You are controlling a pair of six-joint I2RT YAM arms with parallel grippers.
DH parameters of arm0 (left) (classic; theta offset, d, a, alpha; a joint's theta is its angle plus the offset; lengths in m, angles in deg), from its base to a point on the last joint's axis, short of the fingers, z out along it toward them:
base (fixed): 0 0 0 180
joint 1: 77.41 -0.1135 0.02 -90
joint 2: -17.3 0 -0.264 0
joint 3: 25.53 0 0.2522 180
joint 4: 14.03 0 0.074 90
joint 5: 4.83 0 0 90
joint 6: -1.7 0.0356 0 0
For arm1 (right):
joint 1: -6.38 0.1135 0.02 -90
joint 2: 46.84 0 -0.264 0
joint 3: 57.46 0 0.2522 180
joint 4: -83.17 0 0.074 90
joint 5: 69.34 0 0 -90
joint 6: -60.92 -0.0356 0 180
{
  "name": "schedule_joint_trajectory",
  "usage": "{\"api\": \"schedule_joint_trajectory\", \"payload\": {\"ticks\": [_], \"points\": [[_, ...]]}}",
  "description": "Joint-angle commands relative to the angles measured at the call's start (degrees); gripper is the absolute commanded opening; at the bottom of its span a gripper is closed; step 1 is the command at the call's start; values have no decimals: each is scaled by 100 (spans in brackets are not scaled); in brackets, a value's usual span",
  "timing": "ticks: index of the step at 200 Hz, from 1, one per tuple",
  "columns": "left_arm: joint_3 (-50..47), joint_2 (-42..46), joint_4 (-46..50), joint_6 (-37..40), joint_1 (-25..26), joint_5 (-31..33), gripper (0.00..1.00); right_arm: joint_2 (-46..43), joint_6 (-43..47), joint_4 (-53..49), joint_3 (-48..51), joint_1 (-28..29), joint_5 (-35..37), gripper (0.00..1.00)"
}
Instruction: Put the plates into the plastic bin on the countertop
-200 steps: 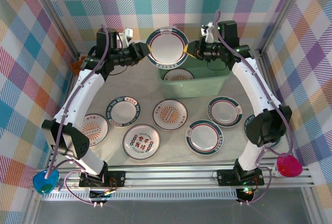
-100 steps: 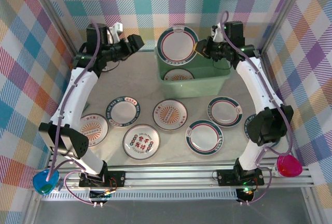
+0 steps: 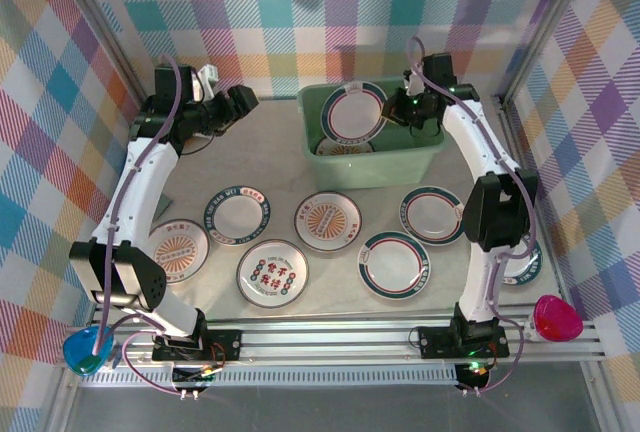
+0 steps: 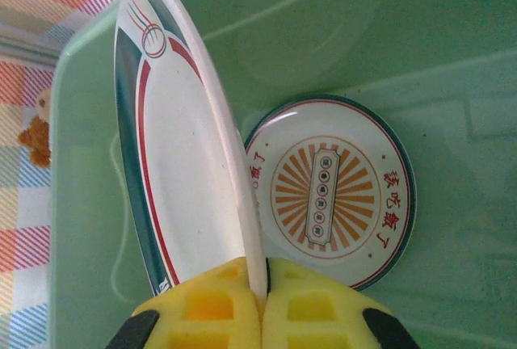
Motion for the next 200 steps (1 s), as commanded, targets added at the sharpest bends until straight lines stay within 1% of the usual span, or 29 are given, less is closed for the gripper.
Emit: {"api": "schedule_joint_trajectory", "payload": {"ticks": [1, 87, 200], "points": [[-64, 102, 164, 197, -73, 42, 72, 82, 315, -82, -58, 74, -232, 0], [-256, -31, 528, 544, -194, 289, 73, 728, 442, -214, -89, 258, -285, 0], [-575, 10, 912, 923, -248, 516, 74, 1463, 536, -355, -82, 272, -353, 0]]}}
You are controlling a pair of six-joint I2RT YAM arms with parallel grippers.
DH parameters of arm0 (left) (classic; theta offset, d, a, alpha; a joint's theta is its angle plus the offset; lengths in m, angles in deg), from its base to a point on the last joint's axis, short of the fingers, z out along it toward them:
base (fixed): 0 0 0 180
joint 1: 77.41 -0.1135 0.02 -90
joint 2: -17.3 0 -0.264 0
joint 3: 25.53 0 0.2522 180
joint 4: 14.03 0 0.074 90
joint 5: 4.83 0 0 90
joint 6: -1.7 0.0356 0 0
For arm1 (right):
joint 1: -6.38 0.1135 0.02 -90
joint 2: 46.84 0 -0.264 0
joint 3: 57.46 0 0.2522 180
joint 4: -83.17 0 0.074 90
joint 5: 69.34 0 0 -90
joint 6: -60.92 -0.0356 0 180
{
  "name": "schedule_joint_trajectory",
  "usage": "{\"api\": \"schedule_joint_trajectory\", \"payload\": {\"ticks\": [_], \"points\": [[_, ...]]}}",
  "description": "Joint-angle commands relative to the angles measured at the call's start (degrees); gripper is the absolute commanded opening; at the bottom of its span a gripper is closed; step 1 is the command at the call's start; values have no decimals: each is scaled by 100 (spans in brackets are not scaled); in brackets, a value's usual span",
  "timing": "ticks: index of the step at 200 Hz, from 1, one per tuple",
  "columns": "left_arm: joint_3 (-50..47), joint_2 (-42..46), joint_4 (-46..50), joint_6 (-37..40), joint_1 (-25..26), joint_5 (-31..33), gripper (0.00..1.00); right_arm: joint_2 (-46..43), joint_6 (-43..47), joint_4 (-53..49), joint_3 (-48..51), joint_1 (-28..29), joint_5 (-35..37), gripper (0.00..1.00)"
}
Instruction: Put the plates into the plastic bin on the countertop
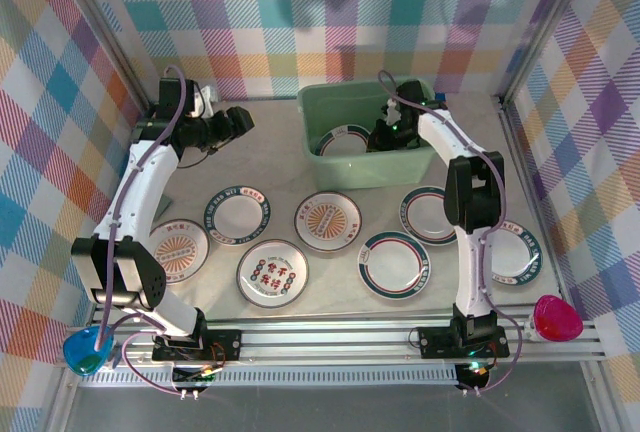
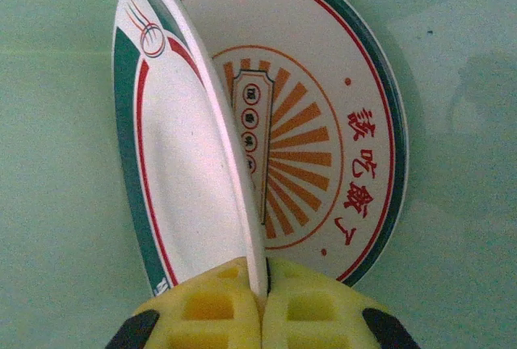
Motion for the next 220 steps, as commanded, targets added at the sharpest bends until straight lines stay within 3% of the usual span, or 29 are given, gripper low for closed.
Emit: {"api": "schedule_joint_trajectory", "payload": {"ticks": [1, 42, 126, 183, 220], "points": [[-142, 26, 261, 221, -100, 110, 74, 108, 173, -97, -82, 43, -221, 0], [-344, 83, 332, 303, -144, 137, 74, 154, 184, -164, -120, 54, -81, 5], [-673, 331, 653, 581, -184, 280, 75, -249, 70, -118, -60, 80, 283, 53], [-1126, 577, 1103, 1039, -395, 755, 78, -836, 109, -63, 58, 122, 474, 73], [-1581, 493, 1294, 1102, -676, 1110, 79, -1407, 131, -44, 370, 159, 685, 80]]}}
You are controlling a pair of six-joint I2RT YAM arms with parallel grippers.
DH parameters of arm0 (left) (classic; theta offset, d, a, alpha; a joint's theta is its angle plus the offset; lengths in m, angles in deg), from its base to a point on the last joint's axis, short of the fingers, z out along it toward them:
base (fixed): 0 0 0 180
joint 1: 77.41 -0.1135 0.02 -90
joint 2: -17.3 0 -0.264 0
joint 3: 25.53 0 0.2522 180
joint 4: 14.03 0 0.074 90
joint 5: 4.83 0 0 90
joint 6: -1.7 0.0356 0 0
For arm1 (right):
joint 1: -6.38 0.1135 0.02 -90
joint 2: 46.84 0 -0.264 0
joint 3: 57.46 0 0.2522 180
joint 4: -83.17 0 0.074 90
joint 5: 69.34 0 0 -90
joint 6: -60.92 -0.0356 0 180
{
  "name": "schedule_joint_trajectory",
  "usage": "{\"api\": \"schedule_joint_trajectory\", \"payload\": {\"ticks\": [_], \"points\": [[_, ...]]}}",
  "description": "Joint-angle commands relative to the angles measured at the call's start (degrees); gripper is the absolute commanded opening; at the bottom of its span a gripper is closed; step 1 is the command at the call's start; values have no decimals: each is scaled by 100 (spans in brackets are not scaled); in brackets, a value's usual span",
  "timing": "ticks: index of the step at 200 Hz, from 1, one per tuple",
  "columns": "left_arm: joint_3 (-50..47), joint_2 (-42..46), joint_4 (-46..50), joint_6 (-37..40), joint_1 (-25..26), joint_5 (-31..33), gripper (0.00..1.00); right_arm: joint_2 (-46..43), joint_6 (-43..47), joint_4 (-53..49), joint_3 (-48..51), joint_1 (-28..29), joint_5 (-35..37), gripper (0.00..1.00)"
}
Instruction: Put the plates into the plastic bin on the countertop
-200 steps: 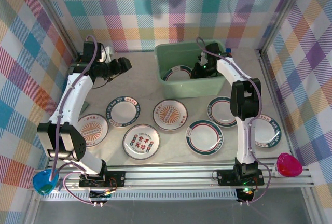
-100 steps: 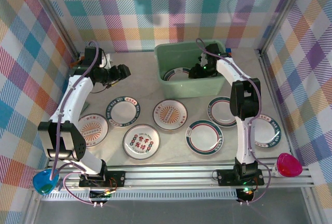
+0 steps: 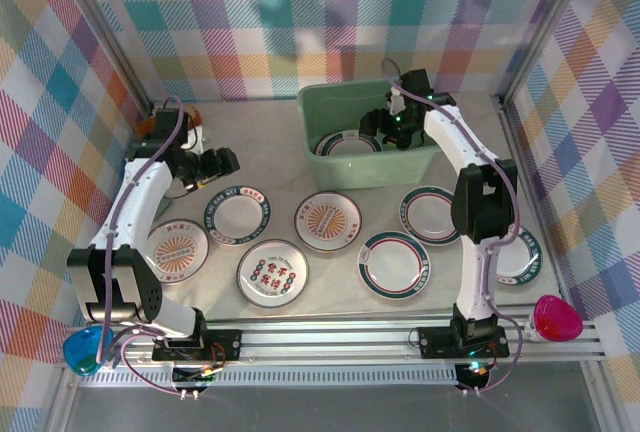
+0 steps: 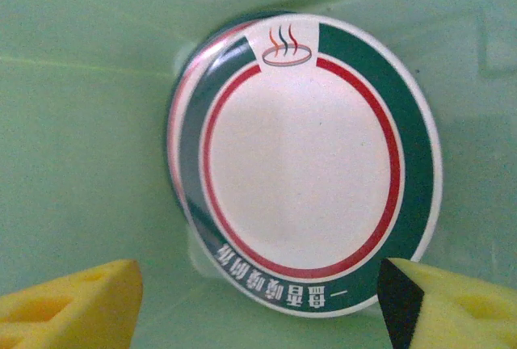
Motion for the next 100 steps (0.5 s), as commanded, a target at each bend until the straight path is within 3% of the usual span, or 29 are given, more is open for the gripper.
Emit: {"api": "schedule_joint_trajectory", "payload": {"ticks": [1, 45, 100], "points": [[-279, 3, 366, 159, -197, 355, 79, -525, 83, -17, 218, 45, 164, 80], [-638, -158, 366, 47, -373, 693, 82, -1188, 185, 99, 809, 50, 240, 83], [-569, -869, 132, 612, -487, 1038, 82, -1759, 227, 221, 1428, 50, 359, 84]]}}
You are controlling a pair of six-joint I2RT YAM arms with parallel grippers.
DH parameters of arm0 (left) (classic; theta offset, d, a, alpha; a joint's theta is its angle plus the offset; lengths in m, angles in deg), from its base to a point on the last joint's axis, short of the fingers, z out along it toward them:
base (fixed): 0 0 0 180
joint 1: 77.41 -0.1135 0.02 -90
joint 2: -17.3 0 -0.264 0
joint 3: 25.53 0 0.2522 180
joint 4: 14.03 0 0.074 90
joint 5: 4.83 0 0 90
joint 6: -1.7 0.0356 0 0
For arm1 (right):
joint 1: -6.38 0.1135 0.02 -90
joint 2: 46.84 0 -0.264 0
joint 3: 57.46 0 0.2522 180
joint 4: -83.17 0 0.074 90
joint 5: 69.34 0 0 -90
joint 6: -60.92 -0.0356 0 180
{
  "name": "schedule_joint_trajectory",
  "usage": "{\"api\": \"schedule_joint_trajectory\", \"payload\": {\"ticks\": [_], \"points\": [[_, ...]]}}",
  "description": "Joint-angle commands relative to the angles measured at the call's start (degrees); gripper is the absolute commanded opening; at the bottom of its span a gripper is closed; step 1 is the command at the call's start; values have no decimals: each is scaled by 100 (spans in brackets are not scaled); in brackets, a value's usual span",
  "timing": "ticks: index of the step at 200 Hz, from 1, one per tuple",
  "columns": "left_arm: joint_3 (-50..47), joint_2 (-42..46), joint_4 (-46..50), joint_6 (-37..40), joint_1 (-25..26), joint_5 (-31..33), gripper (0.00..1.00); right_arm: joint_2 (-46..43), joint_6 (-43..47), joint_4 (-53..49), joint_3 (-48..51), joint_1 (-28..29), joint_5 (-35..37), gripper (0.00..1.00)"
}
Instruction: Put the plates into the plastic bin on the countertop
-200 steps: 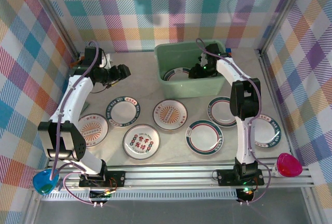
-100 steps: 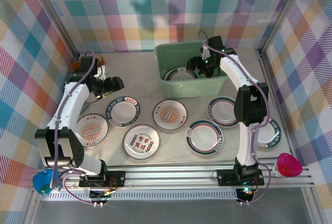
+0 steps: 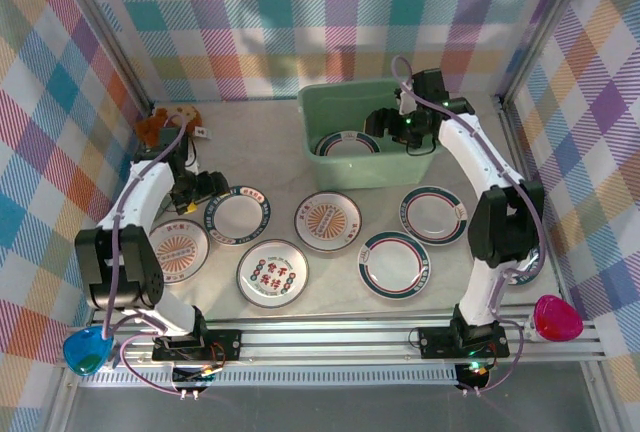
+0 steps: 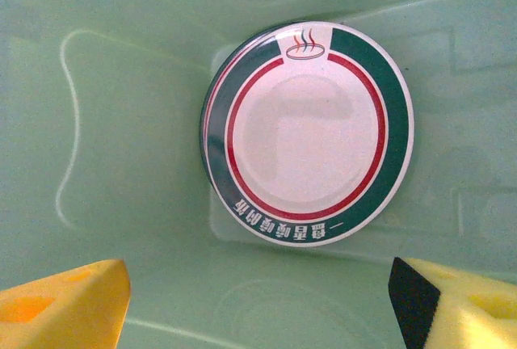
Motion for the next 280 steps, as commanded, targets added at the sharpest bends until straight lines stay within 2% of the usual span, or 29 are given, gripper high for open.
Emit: {"api": "schedule_joint_trajectory", "payload": {"ticks": [1, 77, 175, 280], "points": [[3, -287, -67, 424, -147, 242, 82, -412, 101, -44, 323, 48, 130, 84], [178, -897, -157, 845, -192, 242, 79, -1271, 169, 194, 1259, 48, 397, 84], [402, -1614, -159, 1039, -184, -315, 76, -1282, 334, 38, 564, 43, -25, 85], [431, -1878, -165, 1024, 79, -469, 72, -1817, 236, 227, 1203, 45, 84, 84]]}}
